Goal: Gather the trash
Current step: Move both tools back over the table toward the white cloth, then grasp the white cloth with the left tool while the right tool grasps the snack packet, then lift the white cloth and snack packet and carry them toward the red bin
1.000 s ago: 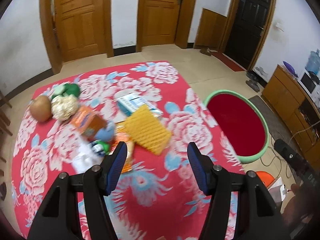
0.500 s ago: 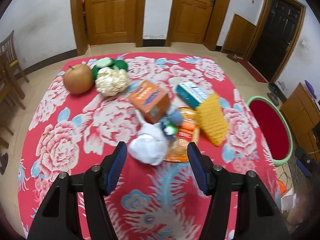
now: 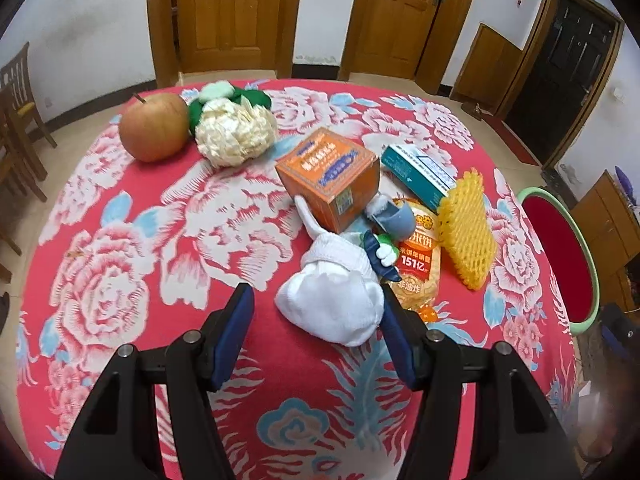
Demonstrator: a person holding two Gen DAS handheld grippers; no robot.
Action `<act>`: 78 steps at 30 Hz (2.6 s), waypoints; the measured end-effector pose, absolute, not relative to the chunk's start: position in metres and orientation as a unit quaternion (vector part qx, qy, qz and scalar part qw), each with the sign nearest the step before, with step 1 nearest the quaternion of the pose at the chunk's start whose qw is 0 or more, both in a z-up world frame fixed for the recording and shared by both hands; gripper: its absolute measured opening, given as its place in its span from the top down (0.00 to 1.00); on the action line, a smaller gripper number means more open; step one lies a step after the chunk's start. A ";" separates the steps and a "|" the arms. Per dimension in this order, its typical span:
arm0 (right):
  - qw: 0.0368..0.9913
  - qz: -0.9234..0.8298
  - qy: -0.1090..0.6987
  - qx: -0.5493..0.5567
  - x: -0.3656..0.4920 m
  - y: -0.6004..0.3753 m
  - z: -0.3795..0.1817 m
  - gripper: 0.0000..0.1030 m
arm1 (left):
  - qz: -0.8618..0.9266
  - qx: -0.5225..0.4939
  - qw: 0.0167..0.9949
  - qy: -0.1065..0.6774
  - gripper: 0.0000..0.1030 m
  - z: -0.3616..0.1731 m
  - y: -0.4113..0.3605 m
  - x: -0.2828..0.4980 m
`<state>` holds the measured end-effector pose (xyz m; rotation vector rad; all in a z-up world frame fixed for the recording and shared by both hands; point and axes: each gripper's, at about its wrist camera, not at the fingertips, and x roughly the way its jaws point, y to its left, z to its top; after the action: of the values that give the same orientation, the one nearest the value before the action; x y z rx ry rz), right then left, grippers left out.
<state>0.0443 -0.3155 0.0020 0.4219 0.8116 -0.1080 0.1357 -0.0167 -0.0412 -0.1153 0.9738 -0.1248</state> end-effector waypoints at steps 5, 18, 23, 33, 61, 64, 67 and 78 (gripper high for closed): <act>0.896 -0.049 0.394 0.199 0.041 -0.315 0.002 0.05 | -0.070 -0.061 0.879 0.467 0.40 -0.048 -0.017 0.139; 0.905 -0.035 0.382 0.184 0.019 -0.305 0.022 0.07 | -0.094 -0.085 0.882 0.454 0.66 -0.040 -0.008 0.122; 0.911 -0.026 0.373 0.177 0.012 -0.294 0.033 0.07 | -0.080 -0.095 0.892 0.434 0.66 -0.023 0.011 0.107; 0.918 0.018 0.368 0.144 0.015 -0.248 0.051 0.07 | -0.041 -0.092 0.909 0.404 0.66 -0.005 0.047 0.092; 0.877 0.024 0.471 0.092 0.120 -0.130 -0.027 0.30 | -0.051 -0.090 0.909 0.404 0.66 -0.024 0.088 0.121; 0.876 0.016 0.474 0.086 0.125 -0.127 -0.032 0.37 | -0.063 -0.091 0.909 0.401 0.66 -0.024 0.086 0.120; 0.876 0.012 0.474 0.086 0.129 -0.124 -0.034 0.39 | -0.076 -0.089 0.909 0.400 0.66 -0.026 0.082 0.121; 0.885 0.002 0.462 0.053 0.137 -0.110 -0.039 0.57 | -0.097 -0.075 0.904 0.410 0.66 -0.032 0.065 0.122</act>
<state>0.1369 -0.1099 -0.0394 0.1095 0.9618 0.0047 0.1218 0.0654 -0.0316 -0.1545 0.8474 -0.2011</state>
